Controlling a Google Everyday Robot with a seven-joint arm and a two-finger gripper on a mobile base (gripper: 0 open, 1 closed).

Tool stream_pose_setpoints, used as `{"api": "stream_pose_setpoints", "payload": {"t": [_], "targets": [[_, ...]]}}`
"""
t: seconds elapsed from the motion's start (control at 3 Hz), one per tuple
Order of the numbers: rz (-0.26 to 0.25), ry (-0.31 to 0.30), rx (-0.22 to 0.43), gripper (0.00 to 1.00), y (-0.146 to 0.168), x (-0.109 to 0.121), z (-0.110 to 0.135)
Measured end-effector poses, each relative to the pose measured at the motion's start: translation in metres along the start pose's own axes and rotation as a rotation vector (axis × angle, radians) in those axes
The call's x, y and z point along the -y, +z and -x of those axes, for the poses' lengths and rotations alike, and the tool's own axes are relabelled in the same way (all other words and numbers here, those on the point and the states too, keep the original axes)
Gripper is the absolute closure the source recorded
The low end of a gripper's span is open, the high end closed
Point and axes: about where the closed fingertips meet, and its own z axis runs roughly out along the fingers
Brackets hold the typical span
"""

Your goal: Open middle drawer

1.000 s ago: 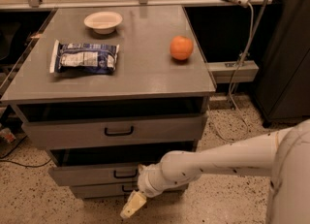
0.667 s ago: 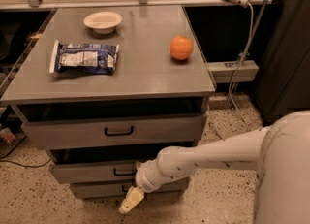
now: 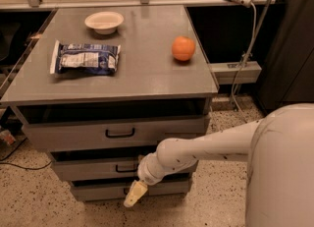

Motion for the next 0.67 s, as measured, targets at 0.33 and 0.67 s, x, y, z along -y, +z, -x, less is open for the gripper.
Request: {"api": "stream_pose_setpoints", "payload": {"t": [0.33, 0.67], "targets": [[0.000, 0.000, 0.000, 0.00, 0.0000, 0.0000, 0.0000], [-0.032, -0.003, -0.005, 0.00, -0.0020, 0.0049, 0.0018]]}}
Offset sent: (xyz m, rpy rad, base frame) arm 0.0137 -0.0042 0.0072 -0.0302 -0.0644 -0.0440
